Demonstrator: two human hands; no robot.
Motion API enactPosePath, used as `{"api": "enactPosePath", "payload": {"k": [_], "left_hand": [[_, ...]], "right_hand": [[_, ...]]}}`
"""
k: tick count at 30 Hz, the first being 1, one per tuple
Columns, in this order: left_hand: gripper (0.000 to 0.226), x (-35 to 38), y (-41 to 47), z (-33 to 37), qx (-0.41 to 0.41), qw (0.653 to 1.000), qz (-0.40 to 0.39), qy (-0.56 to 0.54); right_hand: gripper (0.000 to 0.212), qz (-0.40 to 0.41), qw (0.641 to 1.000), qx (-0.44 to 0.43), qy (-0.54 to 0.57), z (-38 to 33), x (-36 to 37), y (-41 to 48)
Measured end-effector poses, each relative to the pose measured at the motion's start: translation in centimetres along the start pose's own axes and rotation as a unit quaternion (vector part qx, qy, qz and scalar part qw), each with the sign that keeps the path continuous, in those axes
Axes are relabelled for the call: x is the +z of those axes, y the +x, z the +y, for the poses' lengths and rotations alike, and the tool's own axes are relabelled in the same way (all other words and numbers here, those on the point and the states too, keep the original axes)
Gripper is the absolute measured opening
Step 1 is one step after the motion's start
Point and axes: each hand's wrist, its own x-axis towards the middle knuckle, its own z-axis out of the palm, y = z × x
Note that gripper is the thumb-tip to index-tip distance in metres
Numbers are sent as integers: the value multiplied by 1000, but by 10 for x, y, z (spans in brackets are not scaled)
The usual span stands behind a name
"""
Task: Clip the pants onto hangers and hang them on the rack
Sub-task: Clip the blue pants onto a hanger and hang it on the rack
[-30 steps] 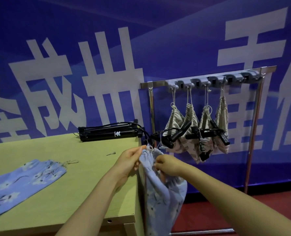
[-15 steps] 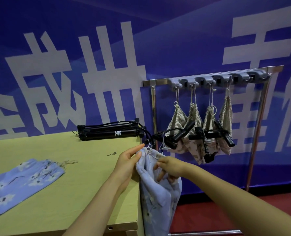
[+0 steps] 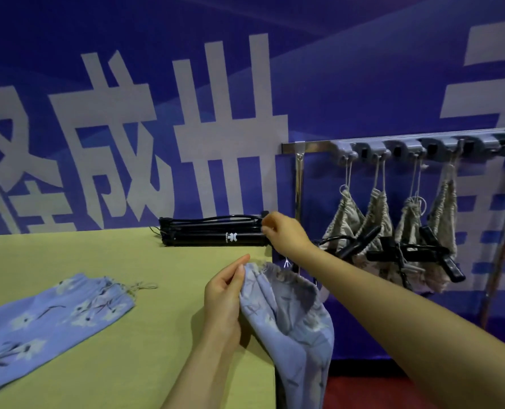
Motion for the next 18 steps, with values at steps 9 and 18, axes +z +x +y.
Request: {"api": "enactPosePath", "payload": {"k": [9,18], "left_hand": [[20,2,14,-9,2,1000,24,-1],[20,0,13,-8,-22,998,50,21]], "right_hand": [[32,-135,954,-35,-265,12,62,64],[50,-98,941,-42,-321,13,81,62]]}}
